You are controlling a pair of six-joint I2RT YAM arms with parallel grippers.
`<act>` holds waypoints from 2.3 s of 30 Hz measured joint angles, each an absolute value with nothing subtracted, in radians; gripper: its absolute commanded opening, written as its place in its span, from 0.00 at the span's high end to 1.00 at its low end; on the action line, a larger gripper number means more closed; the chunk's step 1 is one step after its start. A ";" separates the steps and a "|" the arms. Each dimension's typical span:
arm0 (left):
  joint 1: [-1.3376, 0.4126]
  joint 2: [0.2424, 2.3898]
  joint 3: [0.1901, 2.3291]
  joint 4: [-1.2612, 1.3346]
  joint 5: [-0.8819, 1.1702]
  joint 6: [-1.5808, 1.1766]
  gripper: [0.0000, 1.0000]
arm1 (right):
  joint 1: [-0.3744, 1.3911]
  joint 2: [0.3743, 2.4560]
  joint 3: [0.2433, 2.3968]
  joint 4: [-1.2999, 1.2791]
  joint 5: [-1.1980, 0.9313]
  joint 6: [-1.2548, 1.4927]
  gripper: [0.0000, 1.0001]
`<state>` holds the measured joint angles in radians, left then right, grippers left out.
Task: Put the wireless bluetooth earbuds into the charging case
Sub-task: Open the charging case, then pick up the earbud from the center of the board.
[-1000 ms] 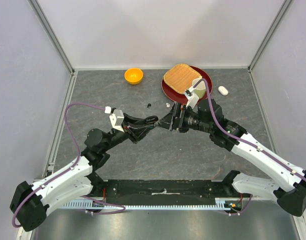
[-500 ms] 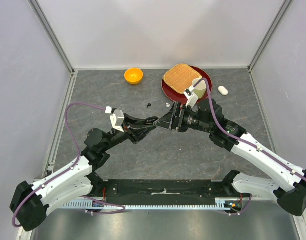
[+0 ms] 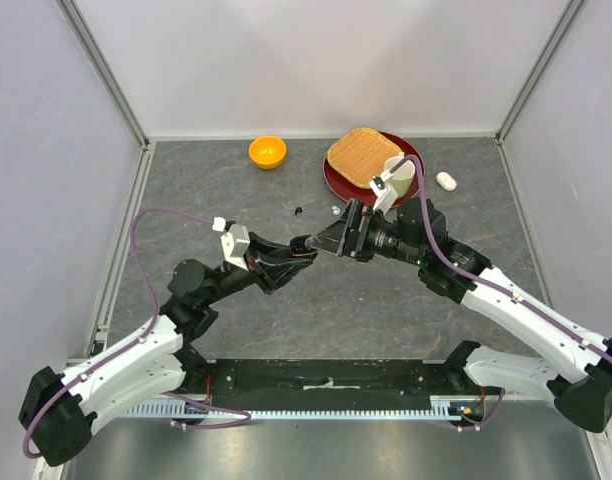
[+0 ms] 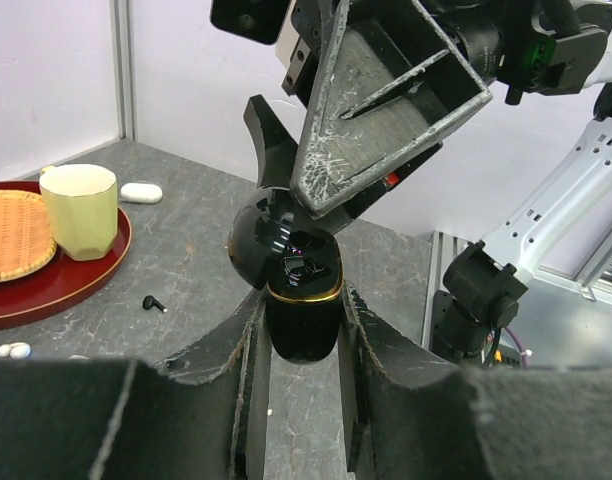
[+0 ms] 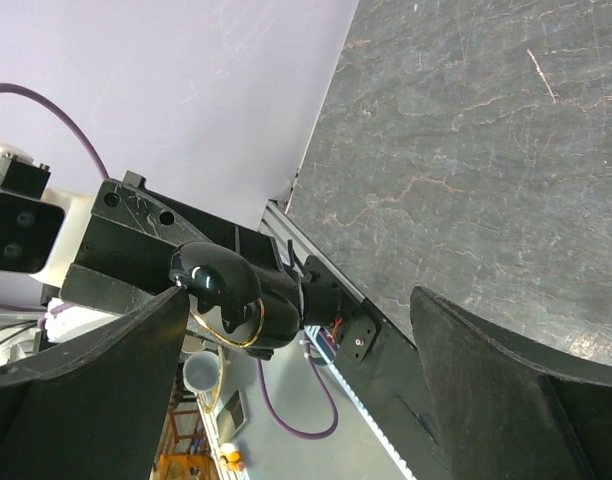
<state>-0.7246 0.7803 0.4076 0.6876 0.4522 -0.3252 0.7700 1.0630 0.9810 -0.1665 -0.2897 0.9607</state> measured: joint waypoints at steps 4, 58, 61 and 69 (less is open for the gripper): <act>-0.725 0.768 0.405 0.682 0.456 -0.325 0.98 | 0.770 1.066 0.973 -0.149 -0.290 0.973 0.02; -0.726 0.310 0.334 0.310 0.342 -0.313 0.98 | 0.369 1.556 1.074 -0.485 0.103 0.496 0.33; -0.726 0.293 0.324 0.298 0.341 -0.313 0.98 | 0.369 1.626 1.119 -0.482 0.129 0.481 0.35; -0.726 0.265 0.321 0.263 0.337 -0.311 0.98 | 0.369 1.774 1.217 -0.464 0.186 0.467 0.43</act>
<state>-0.7261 0.2649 0.3210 0.2626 0.3367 -0.3111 0.3691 1.7744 1.2175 -0.4641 0.1864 0.4675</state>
